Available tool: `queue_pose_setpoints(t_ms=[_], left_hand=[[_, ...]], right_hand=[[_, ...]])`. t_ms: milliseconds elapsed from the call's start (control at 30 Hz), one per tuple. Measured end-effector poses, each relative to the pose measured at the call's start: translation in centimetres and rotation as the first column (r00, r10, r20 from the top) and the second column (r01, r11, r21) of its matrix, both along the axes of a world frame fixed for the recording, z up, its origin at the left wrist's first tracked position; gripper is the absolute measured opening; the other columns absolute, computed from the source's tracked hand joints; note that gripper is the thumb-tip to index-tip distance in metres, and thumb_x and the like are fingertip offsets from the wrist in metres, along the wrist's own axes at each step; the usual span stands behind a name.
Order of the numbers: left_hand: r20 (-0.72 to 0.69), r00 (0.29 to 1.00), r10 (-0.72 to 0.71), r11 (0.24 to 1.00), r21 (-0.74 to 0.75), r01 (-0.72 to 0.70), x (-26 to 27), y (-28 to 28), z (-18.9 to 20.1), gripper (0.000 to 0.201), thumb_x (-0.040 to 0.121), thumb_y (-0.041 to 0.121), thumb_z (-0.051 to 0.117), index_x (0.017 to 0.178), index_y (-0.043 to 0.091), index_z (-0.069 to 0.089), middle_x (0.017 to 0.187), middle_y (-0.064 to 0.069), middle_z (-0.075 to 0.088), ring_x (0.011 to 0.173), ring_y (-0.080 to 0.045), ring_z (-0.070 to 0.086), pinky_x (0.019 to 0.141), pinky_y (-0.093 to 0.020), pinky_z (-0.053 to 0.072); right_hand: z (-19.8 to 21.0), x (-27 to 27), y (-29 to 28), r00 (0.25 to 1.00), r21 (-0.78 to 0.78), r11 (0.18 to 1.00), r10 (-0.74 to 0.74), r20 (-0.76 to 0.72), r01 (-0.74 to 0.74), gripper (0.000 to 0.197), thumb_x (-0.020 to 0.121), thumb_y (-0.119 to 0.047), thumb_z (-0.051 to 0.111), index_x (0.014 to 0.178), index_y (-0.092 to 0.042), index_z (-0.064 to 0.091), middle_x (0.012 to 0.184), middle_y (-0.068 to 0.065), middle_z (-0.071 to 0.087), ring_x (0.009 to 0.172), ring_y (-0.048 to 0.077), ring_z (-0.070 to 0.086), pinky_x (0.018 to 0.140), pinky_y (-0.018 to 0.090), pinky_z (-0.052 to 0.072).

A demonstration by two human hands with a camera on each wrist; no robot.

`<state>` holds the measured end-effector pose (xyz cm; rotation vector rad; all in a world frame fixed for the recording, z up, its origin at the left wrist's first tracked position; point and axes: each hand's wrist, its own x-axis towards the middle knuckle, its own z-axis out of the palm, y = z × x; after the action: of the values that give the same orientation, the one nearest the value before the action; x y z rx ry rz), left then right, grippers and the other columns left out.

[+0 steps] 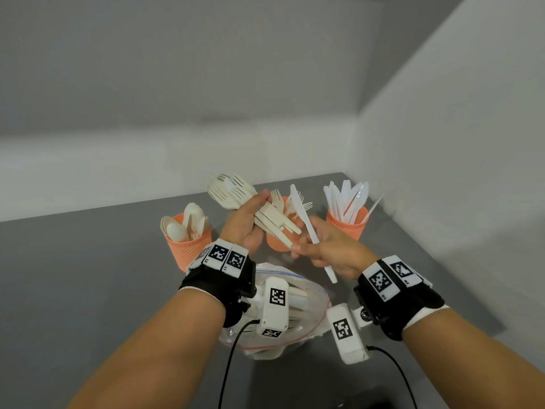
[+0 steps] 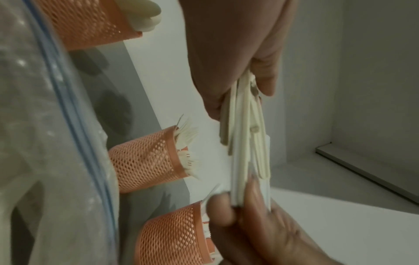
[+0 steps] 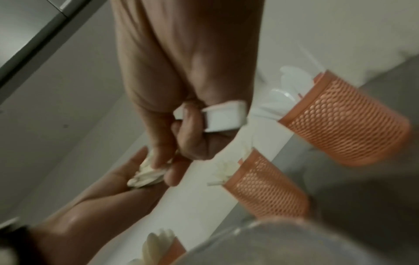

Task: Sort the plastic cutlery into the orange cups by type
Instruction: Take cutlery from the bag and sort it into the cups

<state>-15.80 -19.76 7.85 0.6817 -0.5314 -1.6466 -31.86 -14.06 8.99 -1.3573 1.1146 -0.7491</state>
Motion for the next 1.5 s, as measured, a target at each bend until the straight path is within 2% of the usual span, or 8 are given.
queue_pose_setpoints(t_ms=[167, 433, 633, 800, 1000, 1167, 1300, 1500], left_hand=[[0.029, 1.0, 0.002, 1.0, 0.024, -0.002, -0.1, 0.1, -0.6, 0.002, 0.086, 0.005, 0.058, 0.087, 0.007, 0.057, 0.082, -0.012, 0.065, 0.079, -0.024, 0.065, 0.07, -0.037, 0.057], [0.083, 0.996, 0.014, 0.995, -0.104, -0.005, -0.5, 0.4, 0.2, 0.048, 0.088, -0.001, 0.053, 0.044, 0.016, 0.067, 0.055, 0.002, 0.065, 0.057, -0.008, 0.066, 0.065, -0.03, 0.054], [0.003, 0.987, 0.161, 0.987, 0.015, -0.162, 0.2, -0.5, 0.5, 0.023, 0.087, -0.006, 0.052, 0.068, 0.006, 0.056, 0.049, -0.002, 0.063, 0.047, -0.01, 0.063, 0.049, -0.021, 0.054], [0.089, 0.992, 0.089, 0.996, -0.009, -0.089, -0.6, -0.6, -0.1, 0.019, 0.086, 0.0, 0.057, 0.069, 0.006, 0.058, 0.057, -0.003, 0.065, 0.063, -0.017, 0.066, 0.066, -0.032, 0.057], [0.074, 0.996, 0.04, 0.999, -0.03, -0.037, -1.5, -0.2, 0.2, 0.031, 0.089, 0.001, 0.053, 0.061, 0.009, 0.064, 0.053, -0.001, 0.065, 0.052, -0.01, 0.066, 0.053, -0.023, 0.055], [-0.016, 0.988, 0.155, 0.988, 0.023, -0.155, 0.5, -1.0, 0.6, 0.022, 0.092, 0.001, 0.049, 0.072, 0.008, 0.052, 0.047, 0.001, 0.062, 0.046, -0.007, 0.063, 0.047, -0.02, 0.053], [-0.03, 0.993, 0.113, 0.994, 0.001, -0.113, 0.9, -0.9, 0.8, 0.022, 0.094, 0.007, 0.048, 0.073, 0.011, 0.053, 0.05, 0.002, 0.061, 0.049, -0.007, 0.063, 0.051, -0.021, 0.054], [0.12, 0.988, -0.099, 0.989, -0.095, 0.111, -0.2, -0.1, 0.3, 0.018, 0.092, 0.011, 0.048, 0.081, 0.015, 0.062, 0.068, 0.003, 0.069, 0.064, -0.009, 0.068, 0.071, -0.029, 0.057]], right_hand=[[-0.4, -1.2, 0.0, 0.992, 0.078, 0.997, 0.002, 0.123, -0.012, 0.024, 0.087, 0.011, 0.051, 0.107, -0.002, 0.048, 0.073, 0.013, 0.055, 0.04, 0.001, 0.053, 0.035, 0.01, 0.026], [-1.8, -0.4, -0.6, 0.945, 0.301, 0.952, -0.053, 0.322, -0.05, 0.018, 0.095, -0.011, 0.046, 0.089, -0.001, 0.06, 0.064, 0.001, 0.064, 0.039, 0.002, 0.036, 0.034, 0.011, 0.026], [-2.3, -2.8, -1.0, 0.988, 0.248, 0.968, -0.081, 0.131, 0.046, 0.021, 0.093, -0.009, 0.048, 0.079, -0.004, 0.062, 0.067, 0.003, 0.053, 0.042, 0.003, 0.037, 0.034, 0.012, 0.023], [-1.7, -2.4, -1.1, 0.983, 0.05, 0.998, 0.039, -0.18, -0.03, 0.017, 0.095, -0.029, 0.048, 0.095, -0.022, 0.064, 0.069, -0.01, 0.066, 0.063, 0.004, 0.049, 0.057, 0.017, 0.036], [-2.1, -1.6, -1.2, 0.985, 0.095, 0.984, 0.142, 0.1, -0.152, 0.021, 0.1, -0.019, 0.037, 0.092, -0.019, 0.056, 0.055, -0.008, 0.052, 0.048, 0.007, 0.039, 0.053, 0.021, 0.033], [-2.4, -7.2, -2.0, 0.949, 0.175, 0.949, 0.288, -0.13, -0.264, 0.015, 0.095, -0.011, 0.046, 0.088, -0.01, 0.059, 0.063, -0.004, 0.061, 0.051, 0.008, 0.054, 0.052, 0.019, 0.048], [1.1, -8.8, -3.8, 0.997, -0.05, 0.999, -0.023, -0.068, 0.019, 0.017, 0.096, -0.004, 0.041, 0.094, -0.01, 0.056, 0.074, 0.004, 0.058, 0.058, 0.007, 0.058, 0.055, 0.016, 0.05], [3.2, -7.7, -9.0, 0.863, -0.459, 0.745, -0.494, 0.107, 0.483, 0.015, 0.099, -0.01, 0.034, 0.108, -0.011, 0.046, 0.083, 0.0, 0.058, 0.081, 0.008, 0.057, 0.087, 0.026, 0.045]])
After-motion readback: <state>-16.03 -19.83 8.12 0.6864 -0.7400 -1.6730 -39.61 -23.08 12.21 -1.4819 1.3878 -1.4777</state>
